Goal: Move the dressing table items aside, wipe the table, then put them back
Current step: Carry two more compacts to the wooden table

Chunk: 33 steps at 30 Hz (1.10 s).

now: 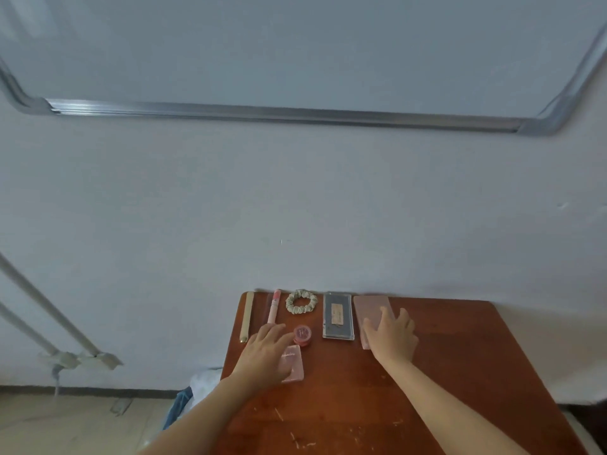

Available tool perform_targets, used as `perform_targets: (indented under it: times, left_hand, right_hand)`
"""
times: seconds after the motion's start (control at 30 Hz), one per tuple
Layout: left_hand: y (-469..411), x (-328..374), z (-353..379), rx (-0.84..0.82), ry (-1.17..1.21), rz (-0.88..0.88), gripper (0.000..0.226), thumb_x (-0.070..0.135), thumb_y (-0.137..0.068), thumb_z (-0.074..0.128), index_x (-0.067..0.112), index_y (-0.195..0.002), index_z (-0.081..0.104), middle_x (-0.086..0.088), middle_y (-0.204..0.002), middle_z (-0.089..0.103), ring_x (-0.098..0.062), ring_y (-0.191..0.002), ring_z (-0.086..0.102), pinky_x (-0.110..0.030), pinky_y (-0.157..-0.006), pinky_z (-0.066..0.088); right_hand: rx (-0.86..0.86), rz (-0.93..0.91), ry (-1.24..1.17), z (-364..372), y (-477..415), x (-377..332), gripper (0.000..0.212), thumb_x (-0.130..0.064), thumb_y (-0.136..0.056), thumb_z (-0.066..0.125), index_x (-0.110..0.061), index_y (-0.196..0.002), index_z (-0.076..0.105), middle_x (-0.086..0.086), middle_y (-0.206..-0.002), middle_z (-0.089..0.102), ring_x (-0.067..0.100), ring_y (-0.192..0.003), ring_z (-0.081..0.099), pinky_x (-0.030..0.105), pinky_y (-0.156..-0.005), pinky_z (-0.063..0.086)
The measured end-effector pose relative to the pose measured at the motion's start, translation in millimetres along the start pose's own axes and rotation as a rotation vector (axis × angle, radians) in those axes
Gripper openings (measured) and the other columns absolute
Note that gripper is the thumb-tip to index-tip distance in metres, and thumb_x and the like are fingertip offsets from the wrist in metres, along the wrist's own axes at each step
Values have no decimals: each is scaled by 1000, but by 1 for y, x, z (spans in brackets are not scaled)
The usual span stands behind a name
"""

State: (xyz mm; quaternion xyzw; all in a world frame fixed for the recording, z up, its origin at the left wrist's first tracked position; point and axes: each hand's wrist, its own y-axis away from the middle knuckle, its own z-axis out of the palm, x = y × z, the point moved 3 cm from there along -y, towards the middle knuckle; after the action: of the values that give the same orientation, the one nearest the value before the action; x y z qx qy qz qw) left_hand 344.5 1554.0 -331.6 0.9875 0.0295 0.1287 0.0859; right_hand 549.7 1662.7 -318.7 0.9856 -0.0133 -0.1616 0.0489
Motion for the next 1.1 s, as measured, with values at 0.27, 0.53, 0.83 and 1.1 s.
perform_targets:
  times: [0.27,0.53,0.83,1.1]
  left_hand:
    - [7,-2,-34,120,-11,65,50,38,-94,42,24,-141,30,5,-152,21,-17,-143,10,-34,-115,15]
    - [17,24,-39,173,59,203,50,36,-95,35,20,-142,32,1,-152,24,-19,-143,11,-41,-117,9]
    - [38,115,-46,193,-1,441,49,34,-96,38,21,-142,29,2,-151,23,-18,-141,14,-36,-114,14]
    - [100,276,-5,152,-28,729,53,45,-96,28,24,-145,24,5,-153,20,-18,-142,11,-36,-114,17]
  right_hand:
    - [131,-93,84,-29,47,-11,52,-45,-96,35,-23,-142,29,13,-153,16,30,-142,13,45,-111,22]
    - [167,-45,173,-39,115,14,54,-48,-95,32,-26,-144,25,10,-156,10,27,-144,5,46,-115,11]
    - [321,-53,298,-78,166,94,46,-42,-85,57,-22,-127,55,17,-138,47,33,-130,43,49,-100,39]
    - [303,139,358,-113,286,238,53,-51,-71,36,-28,-117,53,6,-108,69,27,-102,64,44,-73,54]
